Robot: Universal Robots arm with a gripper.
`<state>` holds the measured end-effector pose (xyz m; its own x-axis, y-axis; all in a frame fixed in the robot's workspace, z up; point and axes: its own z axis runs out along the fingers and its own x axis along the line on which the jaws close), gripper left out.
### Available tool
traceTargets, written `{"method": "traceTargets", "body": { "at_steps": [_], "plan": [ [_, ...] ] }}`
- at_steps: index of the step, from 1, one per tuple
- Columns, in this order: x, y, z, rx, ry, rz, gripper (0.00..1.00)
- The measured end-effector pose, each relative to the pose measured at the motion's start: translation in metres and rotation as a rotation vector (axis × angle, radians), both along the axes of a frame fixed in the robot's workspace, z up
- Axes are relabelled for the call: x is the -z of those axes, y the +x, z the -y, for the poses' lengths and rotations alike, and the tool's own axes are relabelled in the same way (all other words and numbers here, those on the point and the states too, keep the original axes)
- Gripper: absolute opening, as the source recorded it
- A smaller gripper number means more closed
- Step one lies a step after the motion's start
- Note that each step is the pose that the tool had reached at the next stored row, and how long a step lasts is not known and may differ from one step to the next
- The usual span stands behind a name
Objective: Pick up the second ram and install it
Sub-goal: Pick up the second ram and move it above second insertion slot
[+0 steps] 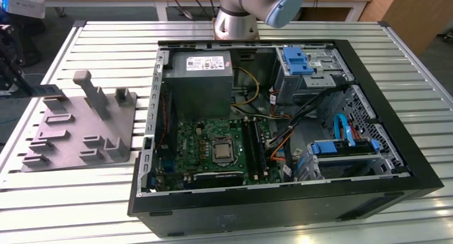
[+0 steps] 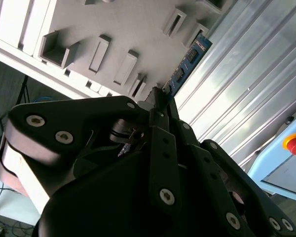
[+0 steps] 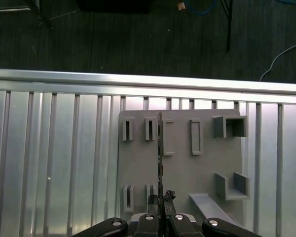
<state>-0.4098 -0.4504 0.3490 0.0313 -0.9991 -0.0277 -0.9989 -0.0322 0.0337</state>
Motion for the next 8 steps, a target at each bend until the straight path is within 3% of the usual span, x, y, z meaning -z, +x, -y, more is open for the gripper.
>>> {"method": "traceTargets", "body": {
  "at_steps": [8],
  "plan": [
    [-0.0065, 0.0000, 0.0000, 0.000, 0.0000, 0.0000, 0.14]
  ]
}}
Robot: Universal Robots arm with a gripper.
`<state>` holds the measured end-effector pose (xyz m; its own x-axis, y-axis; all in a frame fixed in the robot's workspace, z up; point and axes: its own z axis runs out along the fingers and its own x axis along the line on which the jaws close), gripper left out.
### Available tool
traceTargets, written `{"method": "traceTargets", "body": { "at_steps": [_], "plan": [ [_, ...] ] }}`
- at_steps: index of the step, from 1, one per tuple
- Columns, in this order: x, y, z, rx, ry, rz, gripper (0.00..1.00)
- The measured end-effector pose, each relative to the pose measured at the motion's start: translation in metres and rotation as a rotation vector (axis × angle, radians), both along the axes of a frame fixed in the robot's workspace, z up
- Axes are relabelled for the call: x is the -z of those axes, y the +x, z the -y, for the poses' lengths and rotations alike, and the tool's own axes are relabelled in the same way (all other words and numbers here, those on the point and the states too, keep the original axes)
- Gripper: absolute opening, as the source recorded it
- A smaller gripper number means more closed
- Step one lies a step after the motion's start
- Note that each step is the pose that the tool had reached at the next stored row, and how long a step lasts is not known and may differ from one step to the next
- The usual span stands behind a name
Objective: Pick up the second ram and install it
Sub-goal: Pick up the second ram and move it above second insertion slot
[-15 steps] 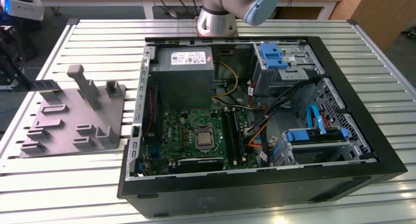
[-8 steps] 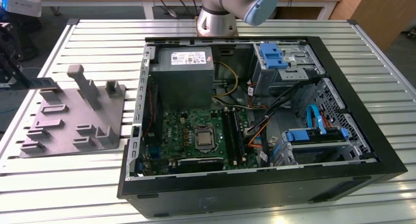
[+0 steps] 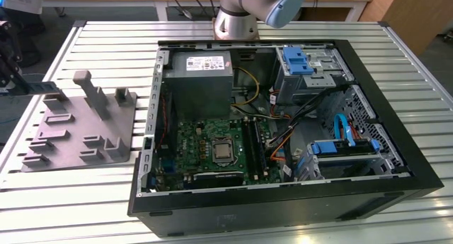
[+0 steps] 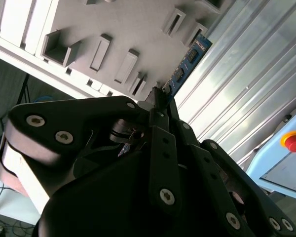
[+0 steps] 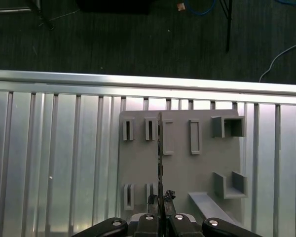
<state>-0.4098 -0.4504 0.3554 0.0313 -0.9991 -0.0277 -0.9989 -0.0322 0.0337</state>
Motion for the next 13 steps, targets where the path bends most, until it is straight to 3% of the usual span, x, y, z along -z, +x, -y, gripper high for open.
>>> {"method": "traceTargets", "body": {
  "at_steps": [13],
  "plan": [
    [-0.0103, 0.0000, 0.0000, 0.000, 0.0000, 0.0001, 0.14]
  ]
}}
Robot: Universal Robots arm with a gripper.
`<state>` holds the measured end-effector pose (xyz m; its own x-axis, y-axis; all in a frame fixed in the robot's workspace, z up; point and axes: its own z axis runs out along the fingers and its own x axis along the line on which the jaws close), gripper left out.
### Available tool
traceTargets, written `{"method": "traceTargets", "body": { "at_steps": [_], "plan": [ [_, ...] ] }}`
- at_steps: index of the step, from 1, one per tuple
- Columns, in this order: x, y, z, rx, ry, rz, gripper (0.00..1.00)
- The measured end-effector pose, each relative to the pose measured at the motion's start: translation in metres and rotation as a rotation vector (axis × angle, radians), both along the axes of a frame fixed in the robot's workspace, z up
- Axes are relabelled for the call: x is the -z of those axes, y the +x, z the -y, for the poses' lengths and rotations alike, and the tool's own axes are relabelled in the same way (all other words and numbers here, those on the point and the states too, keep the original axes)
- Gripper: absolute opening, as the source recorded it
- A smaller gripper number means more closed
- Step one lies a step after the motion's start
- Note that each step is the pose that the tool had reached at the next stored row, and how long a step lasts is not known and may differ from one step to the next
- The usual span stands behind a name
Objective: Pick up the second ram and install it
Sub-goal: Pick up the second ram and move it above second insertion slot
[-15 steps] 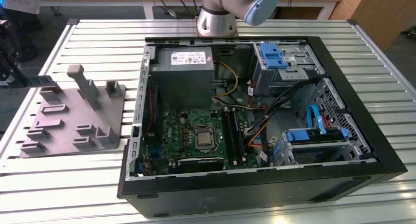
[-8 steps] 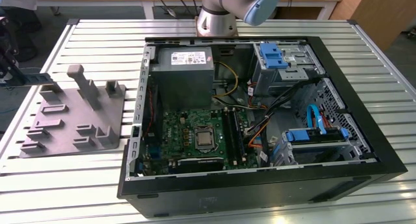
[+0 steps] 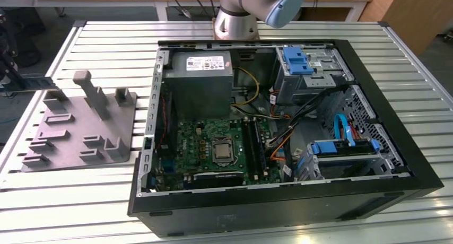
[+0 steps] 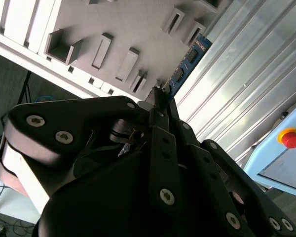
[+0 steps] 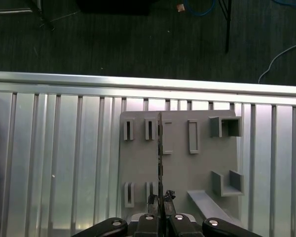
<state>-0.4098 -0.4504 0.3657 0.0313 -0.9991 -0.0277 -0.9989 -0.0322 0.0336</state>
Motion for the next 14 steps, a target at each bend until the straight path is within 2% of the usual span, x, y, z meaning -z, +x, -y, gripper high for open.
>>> {"method": "traceTargets", "body": {
  "at_steps": [14],
  "plan": [
    [-0.0100, 0.0000, 0.0000, 0.000, 0.0000, 0.0000, 0.14]
  ]
}}
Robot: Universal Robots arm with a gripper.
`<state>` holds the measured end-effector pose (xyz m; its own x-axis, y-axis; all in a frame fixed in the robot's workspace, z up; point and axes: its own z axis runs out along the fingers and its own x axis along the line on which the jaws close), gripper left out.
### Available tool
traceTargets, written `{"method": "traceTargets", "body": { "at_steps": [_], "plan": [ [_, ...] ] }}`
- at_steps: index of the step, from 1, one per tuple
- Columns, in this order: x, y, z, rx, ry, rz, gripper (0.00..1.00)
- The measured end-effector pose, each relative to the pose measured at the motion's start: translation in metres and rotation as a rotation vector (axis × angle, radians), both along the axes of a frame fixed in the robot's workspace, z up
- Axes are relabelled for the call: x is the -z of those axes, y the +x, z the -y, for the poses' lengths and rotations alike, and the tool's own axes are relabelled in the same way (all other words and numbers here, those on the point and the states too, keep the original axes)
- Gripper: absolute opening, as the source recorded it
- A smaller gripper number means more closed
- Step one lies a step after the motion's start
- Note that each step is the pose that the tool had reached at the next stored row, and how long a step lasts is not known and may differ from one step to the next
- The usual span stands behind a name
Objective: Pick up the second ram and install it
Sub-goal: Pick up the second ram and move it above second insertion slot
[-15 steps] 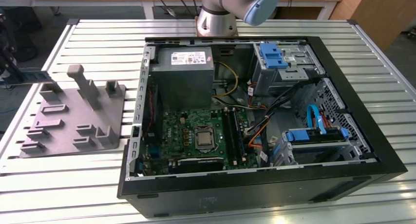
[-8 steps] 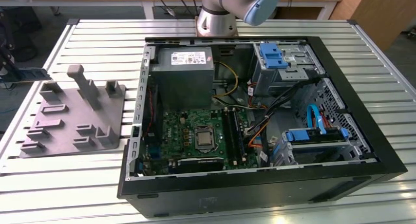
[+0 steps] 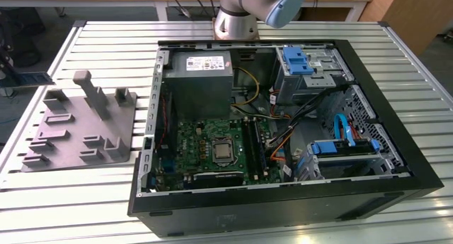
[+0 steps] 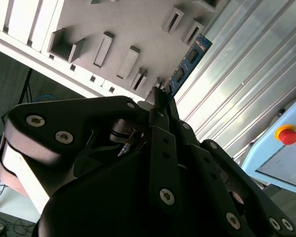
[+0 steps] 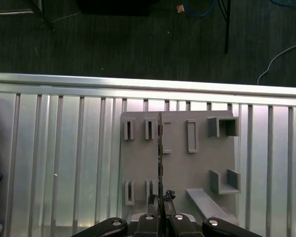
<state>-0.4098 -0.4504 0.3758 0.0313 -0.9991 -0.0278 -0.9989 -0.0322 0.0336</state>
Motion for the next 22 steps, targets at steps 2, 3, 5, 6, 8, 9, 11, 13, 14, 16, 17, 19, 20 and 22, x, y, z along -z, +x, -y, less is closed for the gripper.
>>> {"method": "traceTargets", "body": {
  "at_steps": [2, 3, 5, 6, 8, 9, 11, 13, 14, 16, 17, 19, 20, 22],
  "plan": [
    [-0.0013, 0.000, 0.0000, 0.000, 0.0000, 0.0000, 0.14],
    [-0.0019, 0.000, 0.0000, 0.000, -0.0001, 0.0000, 0.14],
    [-0.0031, 0.000, 0.0000, 0.000, 0.0000, 0.0000, 0.14],
    [-0.0037, 0.000, 0.0000, 0.000, -0.0001, 0.0000, 0.14],
    [-0.0048, 0.000, 0.0000, 0.000, -0.0001, 0.0000, 0.14],
    [-0.0054, 0.000, 0.0000, 0.000, 0.0000, 0.0000, 0.14],
    [-0.0066, 0.000, 0.0000, 0.000, 0.0000, 0.0000, 0.14],
    [-0.0077, 0.000, 0.0000, 0.000, 0.0000, 0.0000, 0.14],
    [-0.0083, 0.000, 0.0000, 0.000, -0.0001, -0.0001, 0.14],
    [-0.0094, 0.000, 0.0000, 0.000, -0.0001, 0.0000, 0.14],
    [-0.0100, 0.000, 0.0000, 0.000, 0.0000, 0.0000, 0.14],
    [-0.0111, 0.000, 0.0000, 0.000, -0.0001, -0.0001, 0.14],
    [-0.0117, 0.000, 0.0000, 0.000, 0.0000, 0.0000, 0.14],
    [-0.0127, 0.000, 0.0000, 0.000, 0.0000, 0.0000, 0.14]
  ]
}}
